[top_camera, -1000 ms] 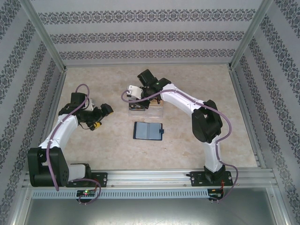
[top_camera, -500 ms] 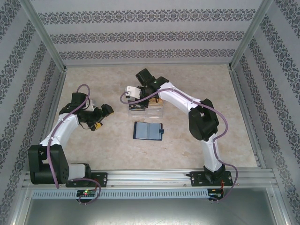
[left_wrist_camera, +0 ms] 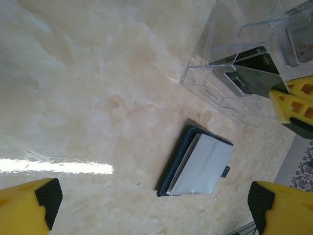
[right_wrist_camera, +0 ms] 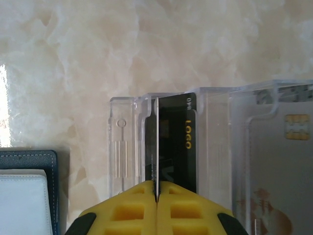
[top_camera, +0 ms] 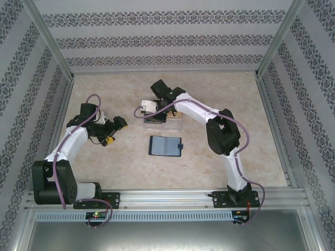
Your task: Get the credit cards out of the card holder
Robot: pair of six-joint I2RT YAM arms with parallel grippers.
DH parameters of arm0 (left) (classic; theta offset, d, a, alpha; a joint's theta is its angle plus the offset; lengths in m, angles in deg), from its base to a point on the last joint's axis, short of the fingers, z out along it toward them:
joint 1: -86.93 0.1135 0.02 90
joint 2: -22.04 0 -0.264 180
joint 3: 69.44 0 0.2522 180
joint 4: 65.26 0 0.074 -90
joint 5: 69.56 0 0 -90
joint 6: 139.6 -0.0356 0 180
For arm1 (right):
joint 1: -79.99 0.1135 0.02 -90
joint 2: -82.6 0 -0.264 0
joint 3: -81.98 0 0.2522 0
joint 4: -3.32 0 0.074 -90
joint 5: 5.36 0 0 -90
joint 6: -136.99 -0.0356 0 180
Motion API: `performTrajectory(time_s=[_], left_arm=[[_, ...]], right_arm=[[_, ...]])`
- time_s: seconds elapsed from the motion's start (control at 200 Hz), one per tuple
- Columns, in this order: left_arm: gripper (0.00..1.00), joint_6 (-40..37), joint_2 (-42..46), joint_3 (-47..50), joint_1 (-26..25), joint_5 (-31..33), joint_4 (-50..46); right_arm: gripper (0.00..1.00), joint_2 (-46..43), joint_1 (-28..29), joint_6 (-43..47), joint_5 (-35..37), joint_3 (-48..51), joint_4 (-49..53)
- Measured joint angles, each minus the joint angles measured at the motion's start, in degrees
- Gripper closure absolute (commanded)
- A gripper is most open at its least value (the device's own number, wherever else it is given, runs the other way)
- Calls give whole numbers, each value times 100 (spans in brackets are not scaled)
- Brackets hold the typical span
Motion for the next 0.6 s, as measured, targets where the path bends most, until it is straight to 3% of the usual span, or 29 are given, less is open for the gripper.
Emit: performTrajectory(time_s=[0.135, 0.285, 0.49, 0.599], left_arm=[[1, 0, 0, 2, 0, -20, 0], [1, 0, -39, 2, 0, -120, 2], [1, 2, -46, 2, 0, -234, 7], [1, 2, -48, 2, 0, -278, 11]], right_arm=[[96, 7, -2, 2, 0, -22, 37], [76, 7, -4, -22, 0, -66, 50], [71, 7, -44, -192, -4, -103, 48], [63, -33, -76, -393, -26, -103, 50]])
